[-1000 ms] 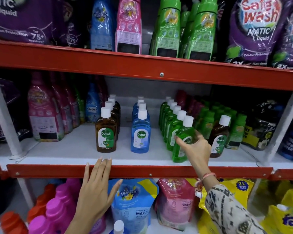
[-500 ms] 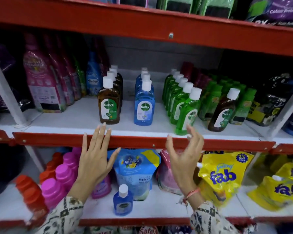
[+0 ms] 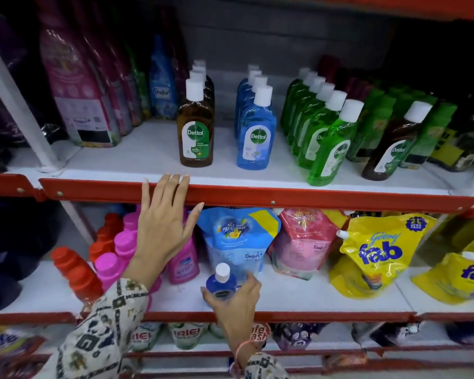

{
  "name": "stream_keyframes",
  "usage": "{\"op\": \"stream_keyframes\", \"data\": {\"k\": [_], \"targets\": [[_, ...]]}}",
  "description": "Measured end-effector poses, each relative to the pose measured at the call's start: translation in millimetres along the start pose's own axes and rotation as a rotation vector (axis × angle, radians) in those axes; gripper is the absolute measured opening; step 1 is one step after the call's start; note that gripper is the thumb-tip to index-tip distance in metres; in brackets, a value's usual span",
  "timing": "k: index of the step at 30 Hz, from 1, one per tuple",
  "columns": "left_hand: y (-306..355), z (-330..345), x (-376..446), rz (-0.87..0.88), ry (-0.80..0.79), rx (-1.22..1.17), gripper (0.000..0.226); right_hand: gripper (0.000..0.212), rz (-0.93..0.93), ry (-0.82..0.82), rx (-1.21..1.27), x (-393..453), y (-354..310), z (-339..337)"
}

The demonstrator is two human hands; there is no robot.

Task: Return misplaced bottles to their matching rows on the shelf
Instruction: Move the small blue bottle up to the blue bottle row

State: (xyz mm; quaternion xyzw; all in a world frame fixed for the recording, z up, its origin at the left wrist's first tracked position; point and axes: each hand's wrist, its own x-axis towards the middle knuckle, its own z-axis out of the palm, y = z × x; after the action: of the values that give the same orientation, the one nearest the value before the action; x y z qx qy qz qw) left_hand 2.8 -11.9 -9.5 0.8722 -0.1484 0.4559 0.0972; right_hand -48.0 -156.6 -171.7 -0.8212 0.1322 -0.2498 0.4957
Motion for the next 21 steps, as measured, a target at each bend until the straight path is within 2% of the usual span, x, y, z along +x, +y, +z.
{"op": "stream_keyframes", "data": {"k": [4,10,17,21], "targets": [[3,1,-22,0.011,-0.035,-0.010,0.059,0.098,0.148,0.012,0.042,-23,15,13],[0,0,-70,-0.018,-0.146,-0.015,0.058,0.074,0.193,0.000,0.056,-73,40,12],[-16,-1,-124,-0.058,-0.268,-0.017,0.057,0.072,0.131,-0.140,0.082,-114,33,-23],[-29,-2,-151,-0.068,-0.313,-0.032,0.057,0.073,0.050,-0.109,0.161,-117,5,-42]]}}
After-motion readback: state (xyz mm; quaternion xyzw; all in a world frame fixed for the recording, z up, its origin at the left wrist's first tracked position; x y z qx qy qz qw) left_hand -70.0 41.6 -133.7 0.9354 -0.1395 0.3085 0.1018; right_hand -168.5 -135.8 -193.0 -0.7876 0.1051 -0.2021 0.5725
